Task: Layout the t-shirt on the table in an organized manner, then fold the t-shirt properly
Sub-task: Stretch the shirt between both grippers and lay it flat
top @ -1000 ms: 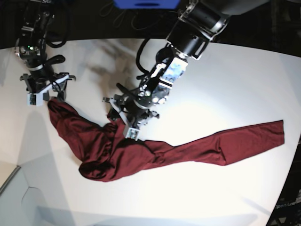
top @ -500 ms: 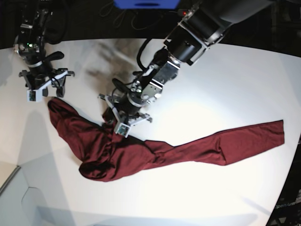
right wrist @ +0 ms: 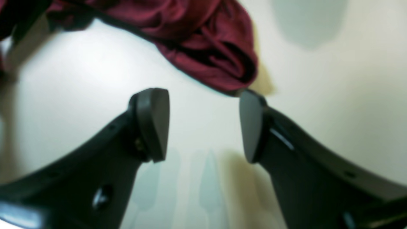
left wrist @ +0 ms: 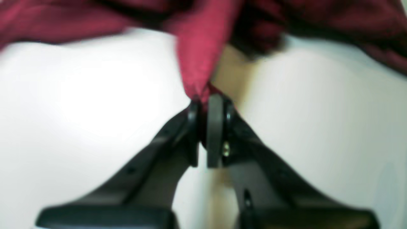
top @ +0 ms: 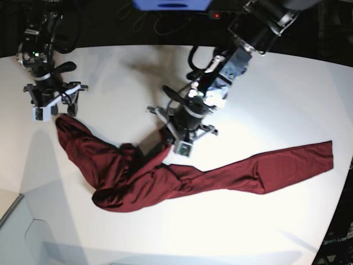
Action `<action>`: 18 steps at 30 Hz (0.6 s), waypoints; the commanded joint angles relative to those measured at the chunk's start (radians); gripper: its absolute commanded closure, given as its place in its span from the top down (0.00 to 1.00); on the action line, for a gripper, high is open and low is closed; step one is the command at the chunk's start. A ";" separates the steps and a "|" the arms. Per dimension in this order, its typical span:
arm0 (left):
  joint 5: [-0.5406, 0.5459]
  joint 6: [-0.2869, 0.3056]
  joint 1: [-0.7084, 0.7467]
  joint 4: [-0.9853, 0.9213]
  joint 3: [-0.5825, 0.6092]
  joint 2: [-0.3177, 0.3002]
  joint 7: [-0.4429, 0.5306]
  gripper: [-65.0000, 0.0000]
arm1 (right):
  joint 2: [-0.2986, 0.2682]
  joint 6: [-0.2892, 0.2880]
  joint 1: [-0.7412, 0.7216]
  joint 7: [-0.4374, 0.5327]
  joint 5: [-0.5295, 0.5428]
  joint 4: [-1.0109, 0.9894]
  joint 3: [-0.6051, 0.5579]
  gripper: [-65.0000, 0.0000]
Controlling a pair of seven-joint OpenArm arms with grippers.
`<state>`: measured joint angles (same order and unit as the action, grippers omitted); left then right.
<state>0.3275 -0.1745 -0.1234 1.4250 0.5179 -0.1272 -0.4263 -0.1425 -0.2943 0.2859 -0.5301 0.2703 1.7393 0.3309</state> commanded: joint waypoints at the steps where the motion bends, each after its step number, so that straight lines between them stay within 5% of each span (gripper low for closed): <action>1: 0.025 0.007 0.009 0.084 -0.045 -0.022 -0.012 0.00 | -0.004 -0.004 -0.007 0.031 0.011 0.008 0.004 0.54; 11: 0.230 0.014 0.205 0.403 -0.528 -0.306 -0.185 0.00 | 0.001 -0.004 -0.034 0.032 0.011 -0.055 -0.031 0.53; 18: 0.355 0.017 0.353 0.415 -0.931 -0.397 -0.187 0.00 | 0.002 -0.004 -0.053 0.034 0.011 -0.055 -0.039 0.53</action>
<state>0.6697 -0.1432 0.2398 1.8221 -0.4019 -0.5014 -0.6426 -0.1329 -0.2943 0.2447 -0.5251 0.2691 1.6661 0.2913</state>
